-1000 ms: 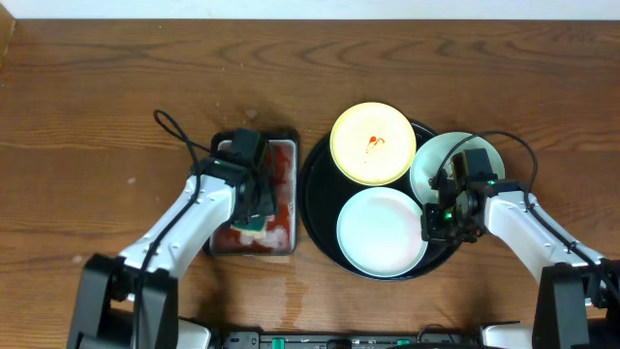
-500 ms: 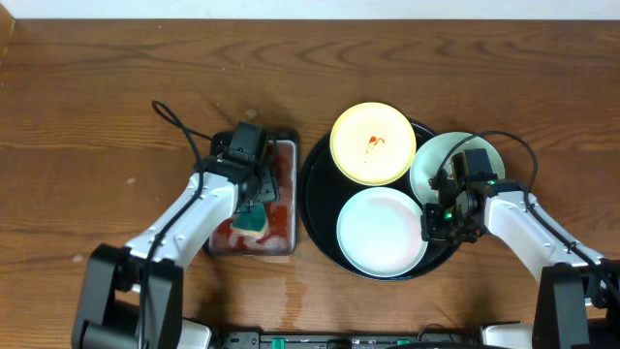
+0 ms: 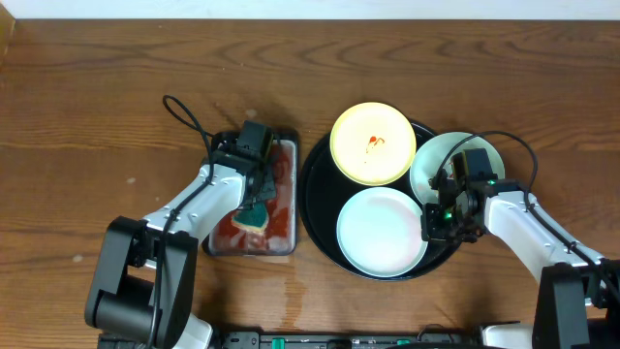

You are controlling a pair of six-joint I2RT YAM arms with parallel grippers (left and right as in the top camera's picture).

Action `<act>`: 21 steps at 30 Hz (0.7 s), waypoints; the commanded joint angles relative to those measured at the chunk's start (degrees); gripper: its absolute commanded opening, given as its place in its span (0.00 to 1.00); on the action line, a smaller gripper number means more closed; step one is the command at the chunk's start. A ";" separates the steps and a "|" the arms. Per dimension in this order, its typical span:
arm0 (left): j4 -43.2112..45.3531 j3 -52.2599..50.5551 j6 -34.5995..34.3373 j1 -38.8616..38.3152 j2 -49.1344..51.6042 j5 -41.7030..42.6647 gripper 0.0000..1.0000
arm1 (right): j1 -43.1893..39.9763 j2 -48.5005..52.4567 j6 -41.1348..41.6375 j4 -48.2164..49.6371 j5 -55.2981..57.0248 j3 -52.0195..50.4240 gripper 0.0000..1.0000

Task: Clean dirty plates on tray and stack at the side
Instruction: 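Rinse the sponge in the soapy water with the left gripper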

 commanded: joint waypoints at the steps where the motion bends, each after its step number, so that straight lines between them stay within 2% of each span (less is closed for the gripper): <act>1: 0.59 0.57 0.15 -0.07 1.86 -0.07 0.07 | 0.59 0.39 -0.44 -0.26 -0.02 -0.37 0.01; 10: -0.07 4.96 2.54 -0.07 -3.80 -0.04 0.08 | 0.59 0.39 -0.44 -0.22 -0.02 -0.37 0.01; 11: -0.20 4.98 2.51 -0.07 -4.74 -0.04 0.17 | 0.59 0.39 -0.44 -0.22 -0.02 -0.37 0.01; 12: -0.50 4.98 2.51 -0.07 -5.46 -0.04 0.37 | 0.59 0.39 -0.44 -0.20 -0.02 -0.37 0.01; 13: -0.96 4.98 2.49 -0.07 -5.88 -0.04 0.50 | 0.59 0.39 -0.44 -0.15 -0.02 -0.37 0.01; 14: -1.62 4.96 2.49 -0.07 -5.99 -0.04 0.58 | 0.59 0.39 -0.44 -0.07 -0.02 -0.37 0.01; 21: -7.76 3.45 0.24 -0.07 -5.68 -0.02 0.61 | 0.59 0.39 -0.44 -0.04 -0.02 -0.37 0.01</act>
